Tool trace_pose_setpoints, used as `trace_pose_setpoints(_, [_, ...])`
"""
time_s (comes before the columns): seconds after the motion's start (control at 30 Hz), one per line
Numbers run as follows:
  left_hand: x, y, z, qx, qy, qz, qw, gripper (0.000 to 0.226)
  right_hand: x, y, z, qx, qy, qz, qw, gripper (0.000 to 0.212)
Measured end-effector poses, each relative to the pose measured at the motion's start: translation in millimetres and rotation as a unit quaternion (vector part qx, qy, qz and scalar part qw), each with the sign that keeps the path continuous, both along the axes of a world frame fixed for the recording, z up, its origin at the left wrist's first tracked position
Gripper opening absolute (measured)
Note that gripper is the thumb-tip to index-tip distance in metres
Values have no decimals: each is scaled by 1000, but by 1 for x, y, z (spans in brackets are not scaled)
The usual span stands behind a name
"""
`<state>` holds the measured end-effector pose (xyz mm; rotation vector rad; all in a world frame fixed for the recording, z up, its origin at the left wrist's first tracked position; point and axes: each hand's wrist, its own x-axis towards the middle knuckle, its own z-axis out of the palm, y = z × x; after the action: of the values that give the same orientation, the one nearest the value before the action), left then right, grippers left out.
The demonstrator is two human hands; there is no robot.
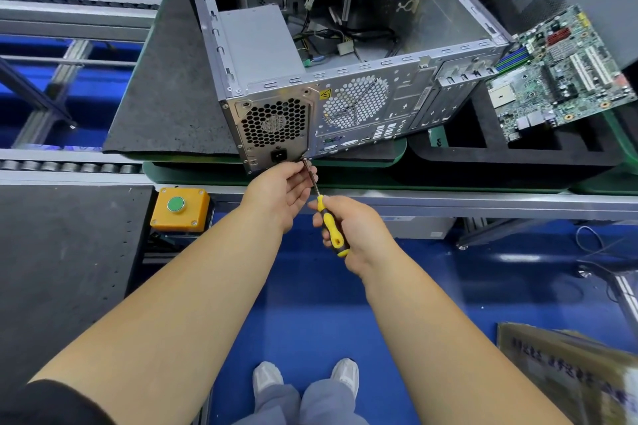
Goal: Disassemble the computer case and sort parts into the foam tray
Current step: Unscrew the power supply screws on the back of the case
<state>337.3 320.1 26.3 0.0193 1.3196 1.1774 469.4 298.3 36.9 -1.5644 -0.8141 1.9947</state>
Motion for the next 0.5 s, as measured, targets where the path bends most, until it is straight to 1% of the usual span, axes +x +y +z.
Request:
trace_pose_setpoints(0.13, [1, -2, 0, 7, 2, -13, 1000, 17, 1, -4, -3, 93, -119, 42, 988, 13])
trace_pose_setpoints(0.2, [2, -3, 0, 8, 19, -23, 1000, 11, 0, -6, -3, 129, -166, 51, 976, 11])
trace_pose_setpoints(0.27, [3, -3, -1, 6, 45, -27, 999, 4, -1, -7, -2, 172, -194, 60, 964, 12])
trace_pose_setpoints(0.3, [3, -3, -1, 6, 58, -28, 998, 3, -1, -8, -2, 204, -222, 74, 951, 14])
trace_pose_setpoints(0.33, [4, -2, -2, 7, 69, -28, 997, 4, -2, -8, -1, 245, -271, 99, 926, 16])
trace_pose_setpoints(0.4, [6, -1, -2, 6, 86, -27, 996, 7, -5, -10, -1, 320, -381, 156, 853, 21])
trace_pose_setpoints(0.43, [6, 0, -1, 3, 93, -28, 995, 10, -7, -10, -1, 348, -414, 173, 823, 23])
trace_pose_setpoints(0.47, [8, 1, -1, -1, 100, -30, 995, 12, -8, -11, -2, 368, -430, 181, 804, 25])
trace_pose_setpoints(0.5, [8, 1, -2, -3, 106, -30, 994, 14, -9, -11, -2, 377, -433, 187, 797, 25])
